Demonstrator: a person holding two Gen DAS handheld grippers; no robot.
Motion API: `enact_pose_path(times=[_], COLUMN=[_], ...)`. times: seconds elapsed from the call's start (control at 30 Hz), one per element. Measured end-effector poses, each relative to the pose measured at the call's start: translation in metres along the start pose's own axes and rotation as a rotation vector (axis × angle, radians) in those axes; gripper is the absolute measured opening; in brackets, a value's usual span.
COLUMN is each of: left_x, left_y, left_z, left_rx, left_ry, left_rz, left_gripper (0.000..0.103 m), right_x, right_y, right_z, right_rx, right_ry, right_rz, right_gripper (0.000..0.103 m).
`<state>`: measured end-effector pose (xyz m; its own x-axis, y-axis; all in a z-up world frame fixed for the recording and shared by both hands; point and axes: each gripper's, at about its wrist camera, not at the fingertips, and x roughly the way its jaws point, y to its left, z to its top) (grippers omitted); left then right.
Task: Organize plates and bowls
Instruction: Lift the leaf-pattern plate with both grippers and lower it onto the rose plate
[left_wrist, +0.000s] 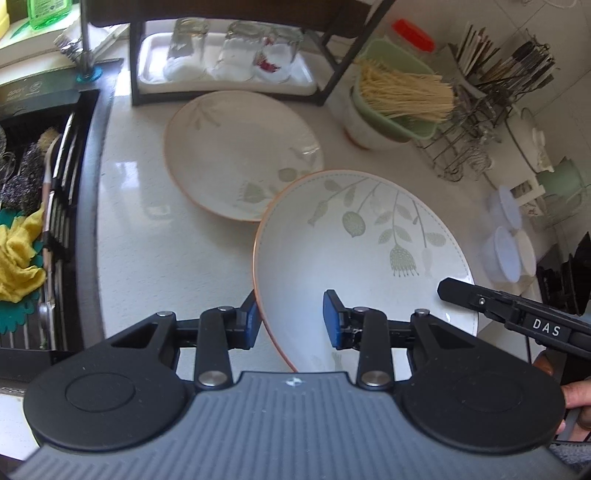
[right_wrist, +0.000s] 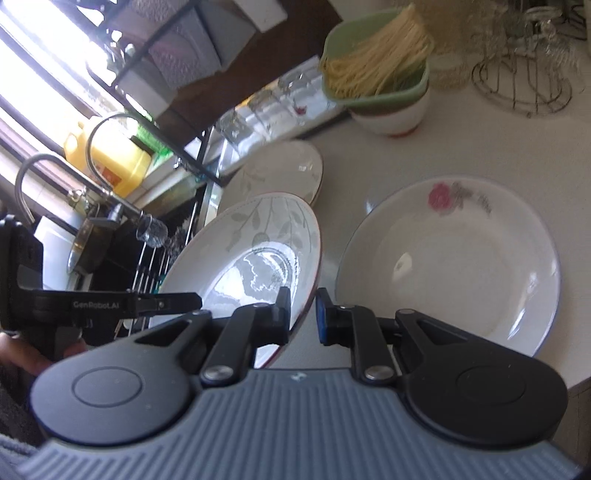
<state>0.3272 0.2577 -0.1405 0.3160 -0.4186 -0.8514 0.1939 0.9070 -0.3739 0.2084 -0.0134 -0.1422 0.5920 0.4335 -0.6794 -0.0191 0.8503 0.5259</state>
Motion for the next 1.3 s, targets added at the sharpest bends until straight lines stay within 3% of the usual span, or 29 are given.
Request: enact_pose_path(times=[0.37, 0.63, 0.9, 1.0, 1.3], left_x=[0.022, 0.048, 0.08, 0.095, 0.129], left_y=[-0.058, -0.089, -0.101, -0.105, -0.113], left_z=[0.005, 0.006, 0.004, 0.004, 0.009], left_rx=[0.021, 0.029, 0.035, 0.042, 0.037], left_ry=[-0.016, 0.01, 0.064, 0.088, 0.108], left_rz=[-0.058, -0.054, -0.044, -0.052, 0.009], left_gripper=[0.039, 0.039, 0.039, 0.039, 0.039], right_x=[-0.033, -0.045, -0.042, -0.035, -0.012], right_y=[-0.052, -0.083, -0.111, -0.119, -0.14], right_z=[0.016, 0.021, 0.017, 0.015, 0.012], right_rx=[0.02, 0.022, 0.042, 0.04, 0.051], right_ry=[-0.033, -0.031, 0.004, 0.03, 0.078], right_rz=[-0.031, -0.061, -0.083, -0.128, -0.167], right_gripper=[0.017, 0.017, 0.017, 0.017, 0.018])
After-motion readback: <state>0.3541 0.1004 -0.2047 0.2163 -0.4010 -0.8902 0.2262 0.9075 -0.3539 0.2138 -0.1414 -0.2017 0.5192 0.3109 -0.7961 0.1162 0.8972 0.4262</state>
